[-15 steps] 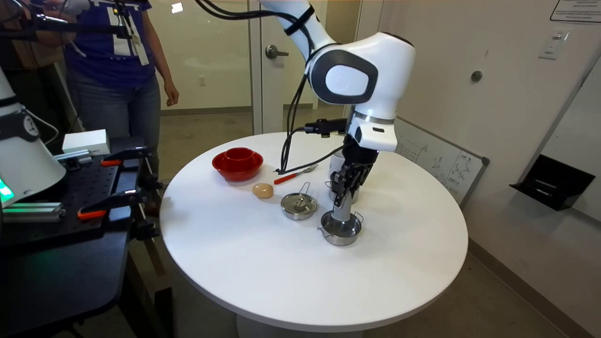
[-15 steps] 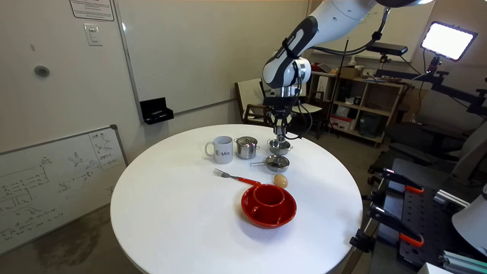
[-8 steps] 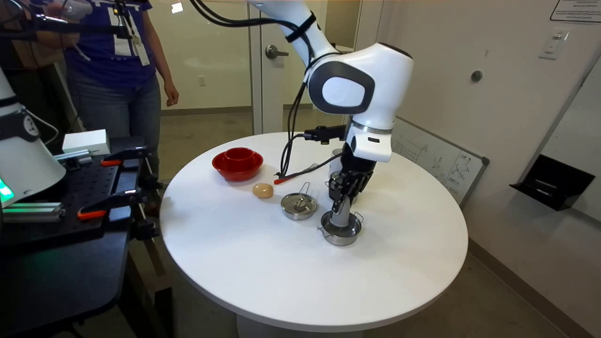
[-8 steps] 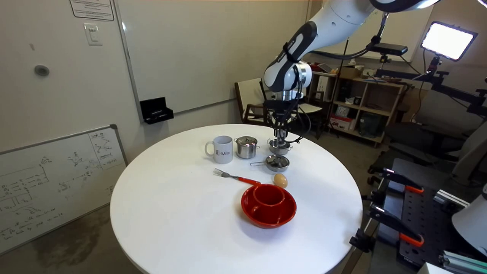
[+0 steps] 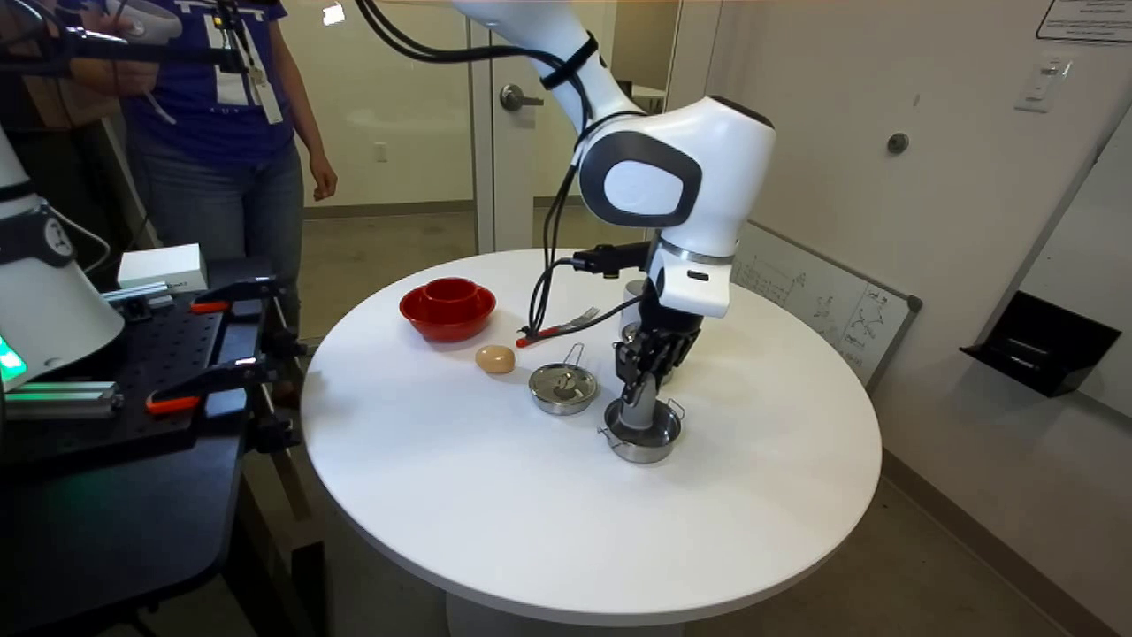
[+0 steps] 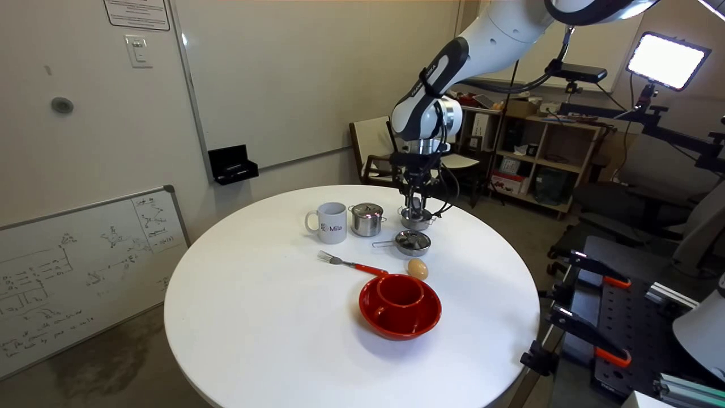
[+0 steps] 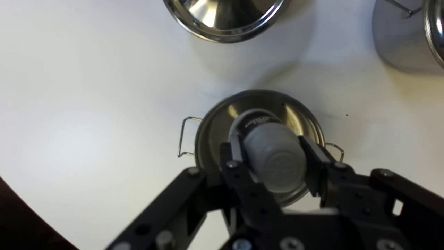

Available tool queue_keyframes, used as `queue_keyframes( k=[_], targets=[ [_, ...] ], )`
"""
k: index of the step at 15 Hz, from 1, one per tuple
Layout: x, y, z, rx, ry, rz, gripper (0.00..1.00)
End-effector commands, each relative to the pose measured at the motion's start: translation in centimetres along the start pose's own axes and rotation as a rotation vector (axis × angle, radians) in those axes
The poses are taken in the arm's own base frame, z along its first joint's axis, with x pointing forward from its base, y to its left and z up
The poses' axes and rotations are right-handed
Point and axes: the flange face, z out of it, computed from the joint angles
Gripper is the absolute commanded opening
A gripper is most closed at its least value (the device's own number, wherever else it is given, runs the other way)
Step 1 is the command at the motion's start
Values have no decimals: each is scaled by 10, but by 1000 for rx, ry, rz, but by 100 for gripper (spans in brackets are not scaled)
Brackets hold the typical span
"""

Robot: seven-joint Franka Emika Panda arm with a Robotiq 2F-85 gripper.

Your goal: Pick the bottle on the table and put it in the pot

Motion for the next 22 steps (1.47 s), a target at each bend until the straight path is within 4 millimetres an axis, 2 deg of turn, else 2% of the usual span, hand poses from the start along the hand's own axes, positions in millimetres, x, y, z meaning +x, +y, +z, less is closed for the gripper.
queue_keyframes(
  k=[1,3,6,12,15,17,22],
  targets=[
    [4,-8,6,27,-14,35,69],
    [4,-9,8,28,-16,42,77],
    [5,-9,8,30,-15,53,99],
    [5,-7,5,34,-10,60,100],
    [5,-8,-2,45,1,50,100],
    [-2,-12,-18,61,37,33,100],
    [-29,-26,-76,111,126,-50,100]
  ],
)
